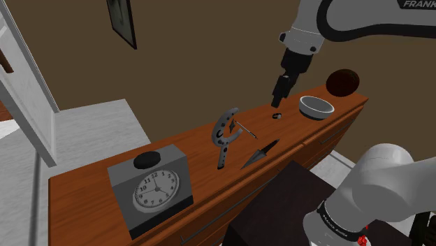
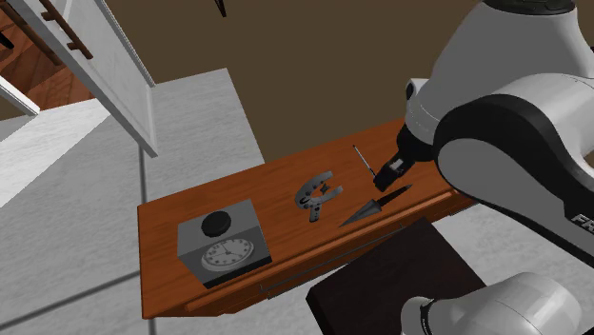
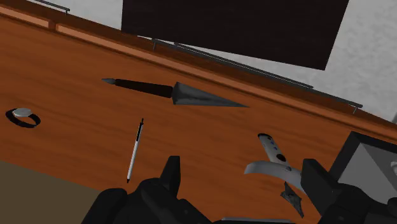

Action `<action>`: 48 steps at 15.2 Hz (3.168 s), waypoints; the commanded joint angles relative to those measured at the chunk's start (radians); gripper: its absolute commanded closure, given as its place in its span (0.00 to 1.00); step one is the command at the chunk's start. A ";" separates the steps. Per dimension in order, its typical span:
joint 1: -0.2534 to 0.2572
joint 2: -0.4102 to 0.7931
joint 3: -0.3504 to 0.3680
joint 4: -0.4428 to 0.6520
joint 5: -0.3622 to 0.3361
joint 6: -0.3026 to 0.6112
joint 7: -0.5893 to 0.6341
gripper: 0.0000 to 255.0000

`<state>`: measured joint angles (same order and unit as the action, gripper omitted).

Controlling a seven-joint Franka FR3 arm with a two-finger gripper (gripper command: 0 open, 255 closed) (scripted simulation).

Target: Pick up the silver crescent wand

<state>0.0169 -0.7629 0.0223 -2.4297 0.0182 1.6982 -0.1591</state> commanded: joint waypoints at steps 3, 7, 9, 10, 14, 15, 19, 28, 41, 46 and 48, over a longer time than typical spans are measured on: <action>0.038 0.077 -0.021 0.034 0.038 0.028 -0.066 0.00; 0.116 0.227 -0.058 0.115 0.123 0.062 -0.204 0.00; 0.154 0.300 -0.073 0.161 0.170 0.066 -0.275 0.00; 0.172 0.335 -0.079 0.185 0.194 0.065 -0.311 0.00; 0.206 0.408 -0.088 0.226 0.246 0.070 -0.389 0.00; 0.206 0.409 -0.087 0.214 0.247 0.083 -0.393 0.00; 0.207 0.416 -0.086 0.167 0.252 0.136 -0.406 0.00; 0.207 0.420 -0.087 0.151 0.253 0.155 -0.412 1.00; 0.206 0.406 -0.088 0.256 0.244 0.039 -0.381 1.00; 0.206 0.405 -0.090 0.322 0.241 -0.026 -0.365 1.00; 0.206 0.406 -0.090 0.338 0.241 -0.040 -0.362 1.00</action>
<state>0.2223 -0.3583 -0.0685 -2.1033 0.2589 1.6676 -0.5242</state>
